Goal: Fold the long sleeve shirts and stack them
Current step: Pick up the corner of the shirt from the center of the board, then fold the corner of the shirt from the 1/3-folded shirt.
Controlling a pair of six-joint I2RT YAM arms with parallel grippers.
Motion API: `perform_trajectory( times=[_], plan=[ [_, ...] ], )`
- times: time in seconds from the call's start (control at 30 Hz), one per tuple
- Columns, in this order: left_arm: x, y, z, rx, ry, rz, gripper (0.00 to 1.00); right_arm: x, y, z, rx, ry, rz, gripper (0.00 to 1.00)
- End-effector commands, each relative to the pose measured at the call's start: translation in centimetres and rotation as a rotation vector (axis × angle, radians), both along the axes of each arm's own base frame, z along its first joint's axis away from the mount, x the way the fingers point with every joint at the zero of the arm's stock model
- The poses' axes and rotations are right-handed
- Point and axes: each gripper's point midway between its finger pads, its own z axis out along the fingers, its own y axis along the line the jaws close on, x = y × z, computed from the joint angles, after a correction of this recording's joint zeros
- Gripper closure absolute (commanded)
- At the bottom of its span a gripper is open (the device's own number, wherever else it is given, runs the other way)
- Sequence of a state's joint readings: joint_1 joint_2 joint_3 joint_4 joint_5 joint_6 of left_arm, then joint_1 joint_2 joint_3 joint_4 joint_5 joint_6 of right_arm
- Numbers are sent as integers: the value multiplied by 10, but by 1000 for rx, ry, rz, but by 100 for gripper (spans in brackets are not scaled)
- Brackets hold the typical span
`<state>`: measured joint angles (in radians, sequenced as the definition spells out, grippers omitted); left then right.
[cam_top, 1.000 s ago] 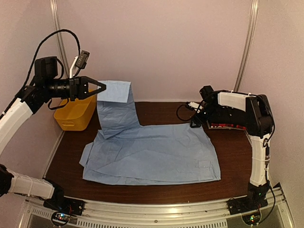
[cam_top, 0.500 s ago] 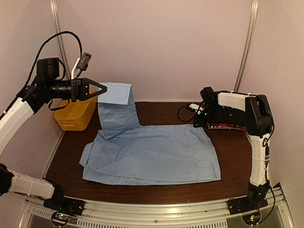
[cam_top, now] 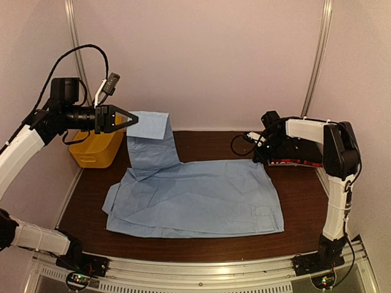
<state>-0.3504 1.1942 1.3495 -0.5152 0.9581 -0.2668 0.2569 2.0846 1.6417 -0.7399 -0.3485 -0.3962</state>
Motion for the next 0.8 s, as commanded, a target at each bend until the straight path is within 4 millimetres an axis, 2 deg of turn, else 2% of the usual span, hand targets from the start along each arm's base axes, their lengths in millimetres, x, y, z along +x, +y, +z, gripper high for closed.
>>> perform_trajectory(
  times=[0.0,0.13,0.4,0.77],
  plan=[
    [-8,8,20,7,-75,33,100,-4,-7,30,27,-90,-75,100],
    [-15,14,29,16,-96,59,100,-16,-5,38,37,-133,-102,100],
    [-31,24,33,26,-110,91,100,-41,0,38,-12,-172,-140,100],
    [-60,33,29,26,-113,83,100,-73,4,44,-35,-209,-189,100]
  ],
)
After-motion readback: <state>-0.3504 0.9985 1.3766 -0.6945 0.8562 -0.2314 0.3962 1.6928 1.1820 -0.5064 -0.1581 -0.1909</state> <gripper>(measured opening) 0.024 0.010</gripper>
